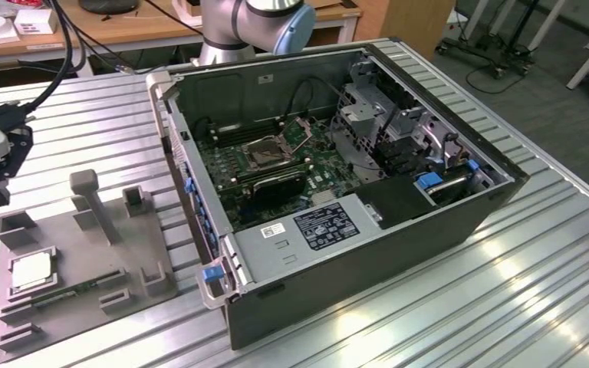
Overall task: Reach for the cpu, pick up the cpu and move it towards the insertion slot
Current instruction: 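Reach for the cpu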
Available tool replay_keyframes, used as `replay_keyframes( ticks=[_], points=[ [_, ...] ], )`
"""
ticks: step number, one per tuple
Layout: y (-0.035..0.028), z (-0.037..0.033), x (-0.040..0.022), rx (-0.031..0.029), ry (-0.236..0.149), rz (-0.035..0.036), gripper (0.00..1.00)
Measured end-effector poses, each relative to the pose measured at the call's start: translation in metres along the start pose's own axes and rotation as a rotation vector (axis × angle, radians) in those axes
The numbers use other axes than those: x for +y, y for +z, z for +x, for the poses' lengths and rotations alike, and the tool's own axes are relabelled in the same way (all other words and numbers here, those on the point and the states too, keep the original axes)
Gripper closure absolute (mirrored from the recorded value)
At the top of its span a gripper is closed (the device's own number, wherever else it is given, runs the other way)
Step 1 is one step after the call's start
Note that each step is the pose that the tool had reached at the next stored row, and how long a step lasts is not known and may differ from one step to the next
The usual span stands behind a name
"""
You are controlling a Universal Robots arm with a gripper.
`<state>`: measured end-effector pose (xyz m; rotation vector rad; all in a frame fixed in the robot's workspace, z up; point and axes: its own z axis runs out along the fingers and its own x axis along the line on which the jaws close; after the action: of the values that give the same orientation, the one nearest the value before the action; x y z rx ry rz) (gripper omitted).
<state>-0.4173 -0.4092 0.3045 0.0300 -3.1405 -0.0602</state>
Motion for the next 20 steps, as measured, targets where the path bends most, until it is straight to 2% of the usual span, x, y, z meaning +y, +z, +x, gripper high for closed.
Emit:
replay_keyframes(
  ticks=[8, 20],
  points=[
    [0.0030, 0.0050, 0.0000, 0.0000, 0.000, 0.0000, 0.89],
    [0.0045, 0.0056, -0.0001, 0.0001, 0.000, 0.0001, 0.89]
  ],
)
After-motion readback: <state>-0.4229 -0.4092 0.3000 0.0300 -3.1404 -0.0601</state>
